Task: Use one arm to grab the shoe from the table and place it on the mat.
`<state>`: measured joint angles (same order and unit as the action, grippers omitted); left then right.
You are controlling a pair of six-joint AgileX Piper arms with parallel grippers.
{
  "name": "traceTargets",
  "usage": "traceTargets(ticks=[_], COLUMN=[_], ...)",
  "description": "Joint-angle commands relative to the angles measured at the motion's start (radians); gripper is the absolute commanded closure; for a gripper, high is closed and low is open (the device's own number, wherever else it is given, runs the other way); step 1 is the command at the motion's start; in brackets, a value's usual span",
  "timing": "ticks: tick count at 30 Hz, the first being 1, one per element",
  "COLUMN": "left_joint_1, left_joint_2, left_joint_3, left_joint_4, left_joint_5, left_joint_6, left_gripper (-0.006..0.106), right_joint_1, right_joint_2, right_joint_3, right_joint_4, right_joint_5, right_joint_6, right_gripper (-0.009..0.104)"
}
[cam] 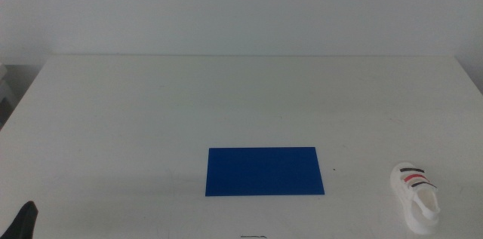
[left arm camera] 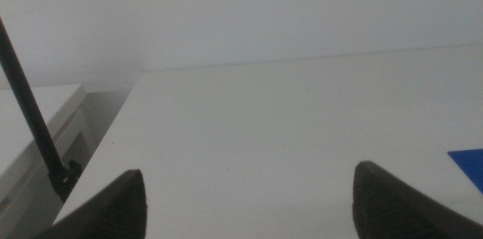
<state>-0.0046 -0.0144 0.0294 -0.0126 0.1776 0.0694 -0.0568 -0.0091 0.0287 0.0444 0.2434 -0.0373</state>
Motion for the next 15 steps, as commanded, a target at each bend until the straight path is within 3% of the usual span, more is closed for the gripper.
traceTargets(ticks=[1,4,15], left_joint_1=[-0.004,-0.004,-0.004], left_joint_2=[-0.019,-0.019,-0.019], left_joint_3=[-0.003,-0.003,-0.003], left_joint_4=[-0.009,-0.009,-0.009], left_joint_5=[-0.083,-0.083,-0.083], left_joint_6=[-0.015,-0.015,-0.015], left_gripper=[0.007,0.007,0.007], right_joint_1=[0.002,0.002,0.043], right_joint_2=[-0.023,-0.023,-0.023], right_joint_3=[-0.018,-0.018,-0.018], right_joint_4=[-0.012,0.026,0.023], right_joint_5=[-0.070,-0.071,-0.071], right_joint_6=[-0.005,-0.005,-0.005], right_gripper=[0.004,0.004,0.004])
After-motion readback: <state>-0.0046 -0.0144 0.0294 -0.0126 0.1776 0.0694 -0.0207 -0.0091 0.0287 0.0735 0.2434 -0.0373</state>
